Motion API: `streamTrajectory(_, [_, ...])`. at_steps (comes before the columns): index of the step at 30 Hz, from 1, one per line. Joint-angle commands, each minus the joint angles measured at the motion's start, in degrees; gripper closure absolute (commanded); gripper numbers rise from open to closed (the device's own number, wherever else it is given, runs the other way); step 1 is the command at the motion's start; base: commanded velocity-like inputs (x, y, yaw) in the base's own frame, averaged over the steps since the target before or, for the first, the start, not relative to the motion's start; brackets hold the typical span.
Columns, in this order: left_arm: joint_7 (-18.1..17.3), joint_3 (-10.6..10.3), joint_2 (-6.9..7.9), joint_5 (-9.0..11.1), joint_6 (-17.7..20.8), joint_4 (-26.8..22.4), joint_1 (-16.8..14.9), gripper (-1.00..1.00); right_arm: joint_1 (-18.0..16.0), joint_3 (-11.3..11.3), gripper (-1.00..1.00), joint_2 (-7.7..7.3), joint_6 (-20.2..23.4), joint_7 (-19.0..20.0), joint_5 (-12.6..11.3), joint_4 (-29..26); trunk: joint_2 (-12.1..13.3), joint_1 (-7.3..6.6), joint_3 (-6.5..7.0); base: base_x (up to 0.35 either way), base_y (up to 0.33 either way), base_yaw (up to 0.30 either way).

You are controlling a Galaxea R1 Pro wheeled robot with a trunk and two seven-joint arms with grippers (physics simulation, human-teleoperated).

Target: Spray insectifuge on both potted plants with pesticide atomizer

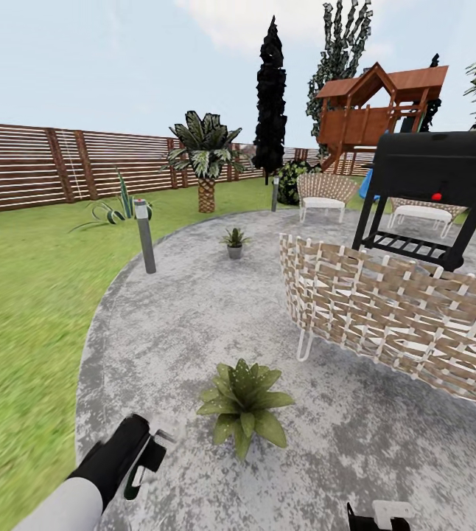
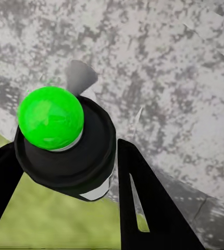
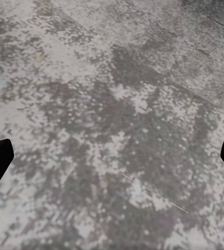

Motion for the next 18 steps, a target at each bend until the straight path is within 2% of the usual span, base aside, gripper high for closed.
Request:
streamTrajectory(1, [-0.49, -0.31, 0.0, -0.6, 0.1, 0.14, 0.15, 1.0, -0.05, -0.3, -1.0, -0.01, -0.19, -0.31, 0.6, 0.09, -0.02, -0.01, -0.05, 0.0, 0.0, 0.0])
streamTrajectory(4, [-0.49, -0.46, -0.79, -0.57, 0.0, 1.27, 0.42, 1.0, -0.05, -0.3, -1.0, -0.01, -0.19, -0.27, 0.6, 0.09, -0.02, -0.01, -0.05, 0.0, 0.0, 0.0])
streamTrajectory(7, [-0.49, -0.57, -3.43, -0.66, -0.08, 1.75, 0.51, 1.0, -0.05, -0.3, -1.0, -0.01, -0.19, -0.27, 0.6, 0.09, -0.02, -0.01, -0.05, 0.0, 0.0, 0.0])
streamTrajectory(9, [-0.49, -0.6, -4.4, -0.7, -0.1, 1.75, 0.54, 1.0, -0.05, -0.3, -1.0, -0.01, -0.19, -0.3, 0.6, 0.09, -0.02, -0.01, -0.05, 0.0, 0.0, 0.0])
streamTrajectory(14, [-0.49, -0.51, -4.06, -0.8, -0.11, 1.64, 0.45, 1.0, -0.05, -0.3, -1.0, -0.01, -0.19, -0.29, 0.6, 0.09, -0.02, -0.01, -0.05, 0.0, 0.0, 0.0])
streamTrajectory(16, [-0.28, -0.35, -3.25, -0.91, -0.11, 1.5, 0.37, 1.0, -0.05, -0.3, -1.0, -0.01, -0.19, -0.29, 0.6, 0.09, -0.02, -0.01, -0.05, 0.0, 0.0, 0.0])
streamTrajectory(18, [-0.29, -0.29, -1.62, -0.85, 0.0, 1.3, 0.31, 1.0, -0.05, -0.3, -1.0, -0.01, -0.19, -0.27, 0.6, 0.09, -0.02, -0.01, -0.05, 0.0, 0.0, 0.0])
